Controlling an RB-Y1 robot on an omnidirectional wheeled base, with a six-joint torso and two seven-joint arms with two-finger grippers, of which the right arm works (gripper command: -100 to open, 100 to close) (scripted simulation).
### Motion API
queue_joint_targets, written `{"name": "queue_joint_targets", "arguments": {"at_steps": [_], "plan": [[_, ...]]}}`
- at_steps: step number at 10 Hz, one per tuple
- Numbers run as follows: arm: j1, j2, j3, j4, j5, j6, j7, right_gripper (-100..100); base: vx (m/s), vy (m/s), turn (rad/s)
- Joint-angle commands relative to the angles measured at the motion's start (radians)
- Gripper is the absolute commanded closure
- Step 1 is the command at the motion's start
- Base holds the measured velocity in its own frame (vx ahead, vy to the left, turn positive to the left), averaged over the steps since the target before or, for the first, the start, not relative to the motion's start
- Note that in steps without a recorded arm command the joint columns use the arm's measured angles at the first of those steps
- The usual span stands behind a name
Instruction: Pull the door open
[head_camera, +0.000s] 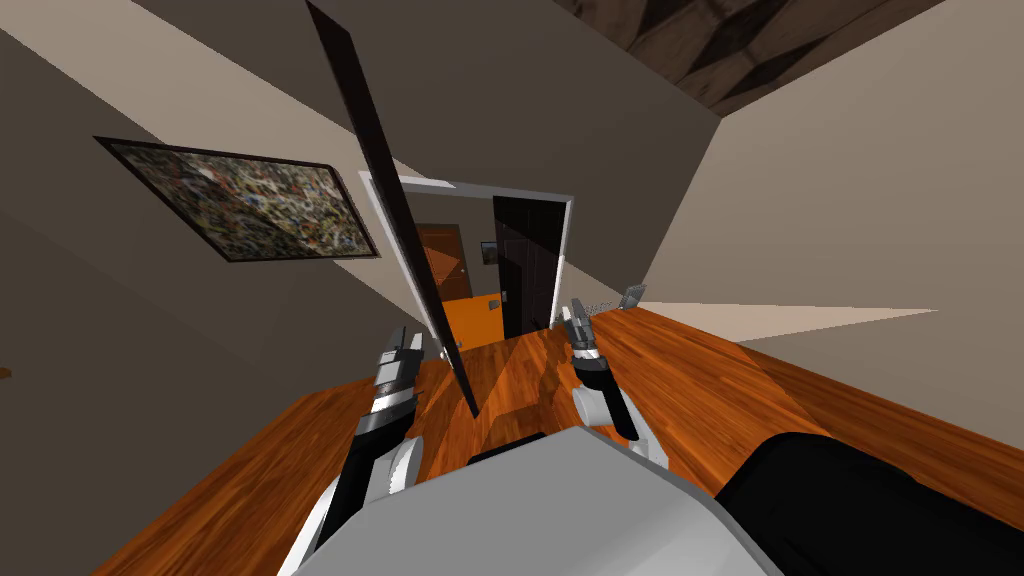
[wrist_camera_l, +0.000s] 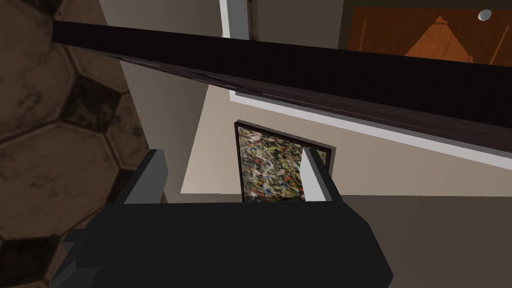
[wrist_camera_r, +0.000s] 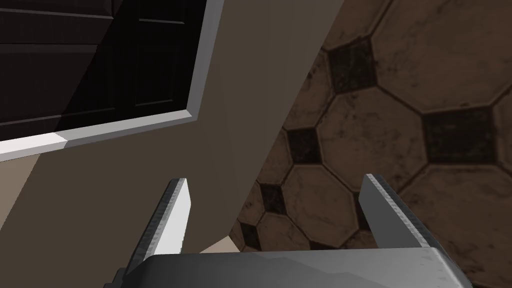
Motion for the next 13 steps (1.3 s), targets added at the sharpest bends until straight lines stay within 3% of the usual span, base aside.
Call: {"name": "queue_joint_targets", "arguments": {"at_steps": [1, 13], "plan": [[-0.014, -0.008, 0.002, 0.033, -0.009, -0.008, 0.004, -100, 0.011, 0.063, -0.023], [-0.119, -0.049, 0.018, 0.294, -0.076, -0.067, 0.036, -100, 0.081, -0.041, 0.013]]}}
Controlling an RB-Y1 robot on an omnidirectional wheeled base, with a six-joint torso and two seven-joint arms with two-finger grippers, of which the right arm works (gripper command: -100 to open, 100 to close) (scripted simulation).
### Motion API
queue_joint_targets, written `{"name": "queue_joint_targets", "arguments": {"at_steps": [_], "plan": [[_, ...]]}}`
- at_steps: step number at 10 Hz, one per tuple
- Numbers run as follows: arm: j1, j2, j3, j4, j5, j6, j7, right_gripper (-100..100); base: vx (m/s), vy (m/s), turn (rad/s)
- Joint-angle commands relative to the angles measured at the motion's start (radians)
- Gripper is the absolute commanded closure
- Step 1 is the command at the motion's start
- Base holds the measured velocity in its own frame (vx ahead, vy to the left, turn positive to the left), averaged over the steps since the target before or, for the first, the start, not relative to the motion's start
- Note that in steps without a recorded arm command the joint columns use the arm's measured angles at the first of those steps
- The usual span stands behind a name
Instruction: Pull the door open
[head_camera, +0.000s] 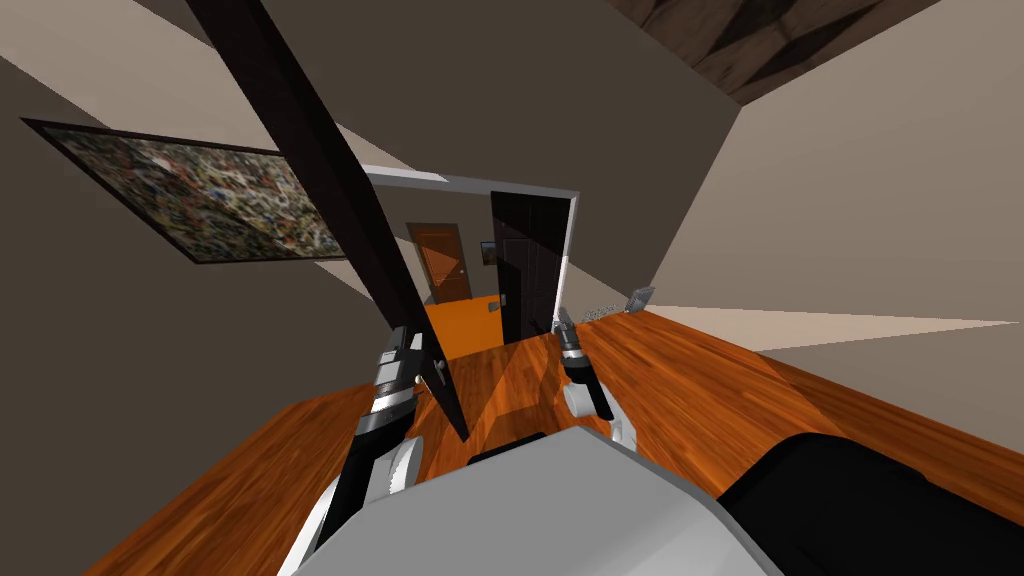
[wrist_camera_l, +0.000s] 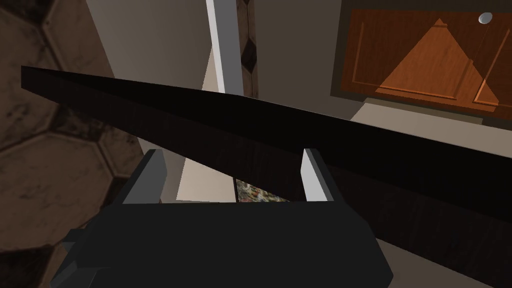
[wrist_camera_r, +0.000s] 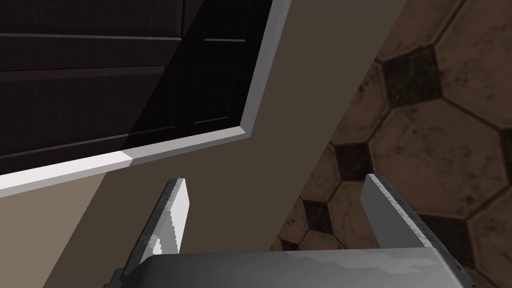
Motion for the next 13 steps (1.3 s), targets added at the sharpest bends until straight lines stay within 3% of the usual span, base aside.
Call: {"name": "queue_joint_targets", "arguments": {"at_steps": [1, 4, 5, 13], "plan": [[-0.013, -0.003, 0.004, 0.042, -0.009, -0.014, 0.006, -100, 0.086, -0.035, 0.012], [-0.042, -0.01, 0.008, 0.114, -0.028, -0.031, 0.015, -100, 0.076, -0.03, 0.016], [-0.042, -0.01, 0.008, 0.114, -0.028, -0.031, 0.015, -100, 0.051, -0.028, 0.004], [-0.127, -0.021, 0.021, 0.324, -0.082, -0.079, 0.041, -100, 0.083, -0.034, 0.017]]}}
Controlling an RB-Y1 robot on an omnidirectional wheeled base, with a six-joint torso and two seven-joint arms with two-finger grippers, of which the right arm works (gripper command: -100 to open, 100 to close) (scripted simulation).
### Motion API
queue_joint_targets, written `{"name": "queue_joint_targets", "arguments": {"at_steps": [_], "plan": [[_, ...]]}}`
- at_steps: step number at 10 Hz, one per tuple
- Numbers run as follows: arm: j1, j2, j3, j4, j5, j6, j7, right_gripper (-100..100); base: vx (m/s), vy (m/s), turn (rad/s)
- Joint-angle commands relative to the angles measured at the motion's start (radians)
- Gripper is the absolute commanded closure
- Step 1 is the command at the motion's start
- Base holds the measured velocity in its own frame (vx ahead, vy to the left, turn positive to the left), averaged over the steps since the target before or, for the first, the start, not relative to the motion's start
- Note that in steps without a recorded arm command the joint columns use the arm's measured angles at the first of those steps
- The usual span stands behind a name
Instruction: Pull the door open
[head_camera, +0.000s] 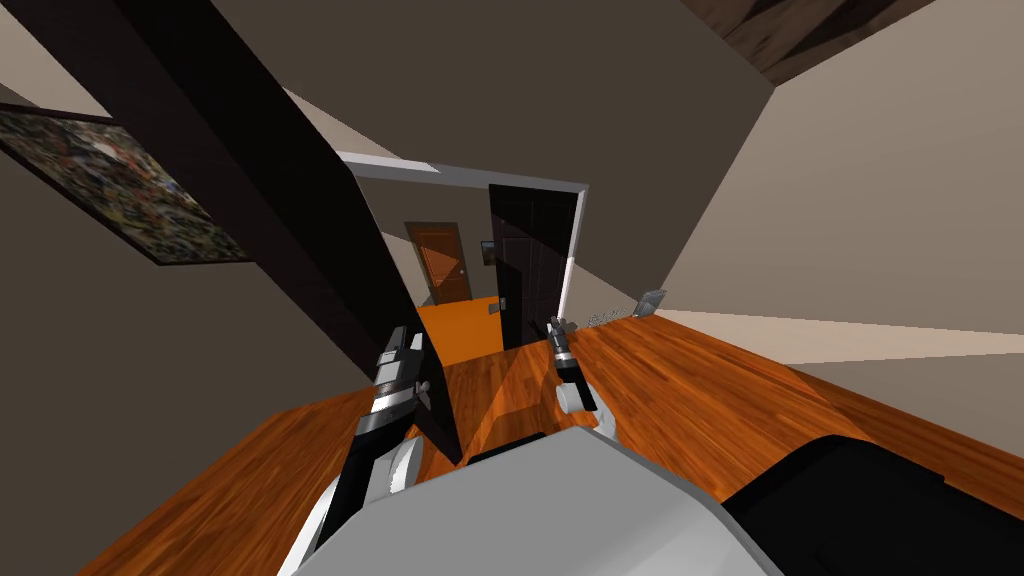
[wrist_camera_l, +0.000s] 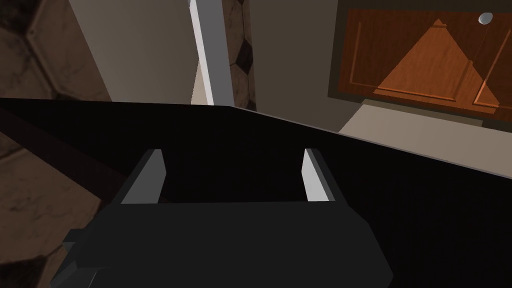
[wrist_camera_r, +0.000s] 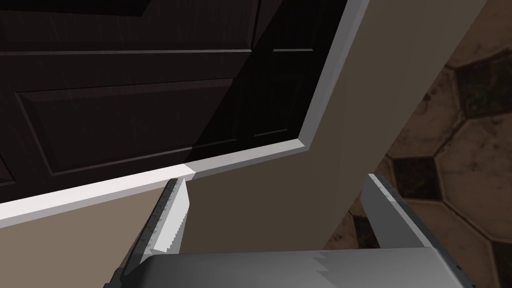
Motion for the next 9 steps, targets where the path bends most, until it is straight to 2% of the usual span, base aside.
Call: {"name": "queue_joint_targets", "arguments": {"at_steps": [1, 2, 3, 8, 9], "plan": [[-0.023, -0.001, 0.002, 0.05, -0.012, -0.013, 0.006, -100, 0.084, -0.036, 0.028], [-0.034, -0.002, 0.004, 0.079, -0.019, -0.019, 0.009, -100, 0.093, -0.032, 0.024], [-0.034, -0.002, 0.004, 0.081, -0.019, -0.019, 0.009, -100, 0.065, -0.025, 0.007], [-0.092, -0.002, 0.013, 0.219, -0.056, -0.052, 0.027, -100, 0.076, -0.03, 0.025], [-0.092, -0.002, 0.013, 0.224, -0.056, -0.052, 0.027, -100, 0.073, -0.016, 0.008]]}}
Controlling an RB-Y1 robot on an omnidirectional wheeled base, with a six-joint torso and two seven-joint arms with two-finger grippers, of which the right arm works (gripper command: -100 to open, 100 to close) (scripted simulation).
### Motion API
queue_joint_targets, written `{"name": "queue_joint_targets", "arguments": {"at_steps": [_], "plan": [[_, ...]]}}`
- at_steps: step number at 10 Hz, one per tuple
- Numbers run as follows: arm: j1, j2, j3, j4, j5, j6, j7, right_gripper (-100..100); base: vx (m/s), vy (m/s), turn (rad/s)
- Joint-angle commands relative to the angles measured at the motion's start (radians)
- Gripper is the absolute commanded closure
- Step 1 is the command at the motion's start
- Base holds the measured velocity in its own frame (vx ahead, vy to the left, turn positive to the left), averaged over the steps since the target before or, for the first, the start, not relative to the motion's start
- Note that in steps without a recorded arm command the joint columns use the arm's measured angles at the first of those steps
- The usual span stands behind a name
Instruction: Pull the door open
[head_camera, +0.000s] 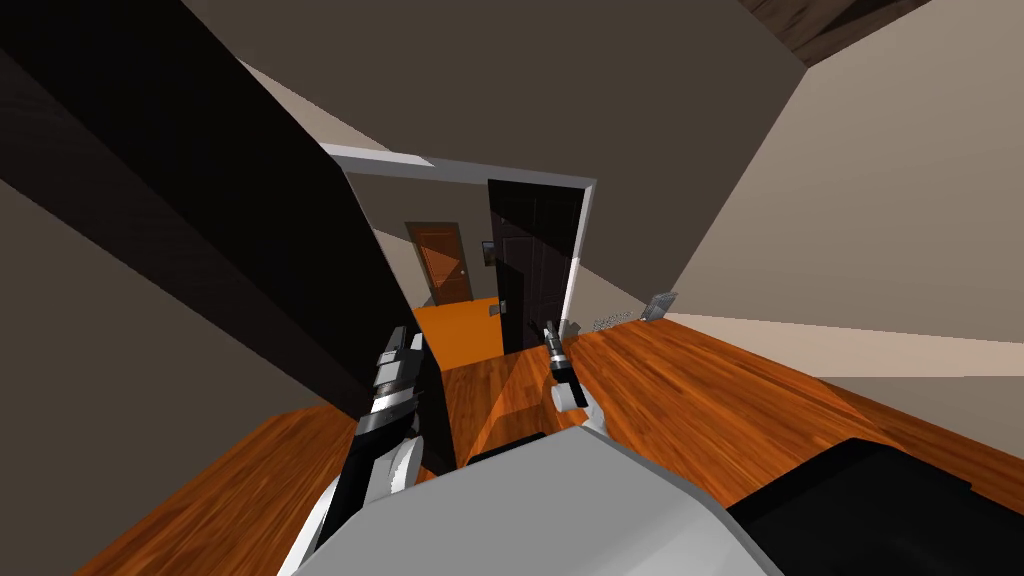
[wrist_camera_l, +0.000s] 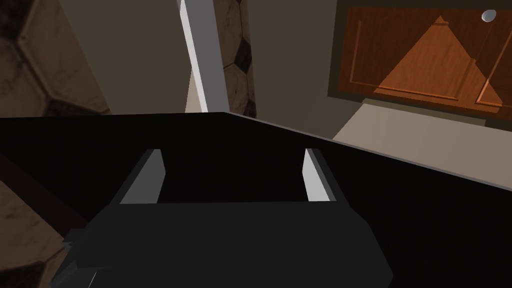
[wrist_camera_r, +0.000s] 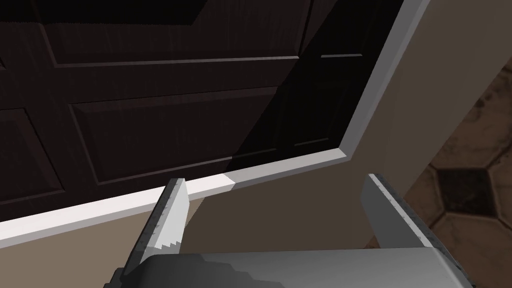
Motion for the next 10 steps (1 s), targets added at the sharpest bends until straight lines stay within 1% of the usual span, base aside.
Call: {"name": "queue_joint_targets", "arguments": {"at_steps": [1, 4, 5, 10], "plan": [[-0.016, -0.002, 0.001, 0.04, -0.01, -0.009, 0.002, -100, 0.061, -0.02, 0.012], [-0.051, 0.0, 0.006, 0.123, -0.032, -0.029, 0.013, -100, 0.087, -0.036, 0.031], [-0.051, 0.0, 0.006, 0.127, -0.032, -0.029, 0.013, -100, 0.066, -0.027, 0.015], [-0.109, 0.008, 0.015, 0.271, -0.068, -0.062, 0.031, -100, 0.079, -0.023, 0.033]]}}
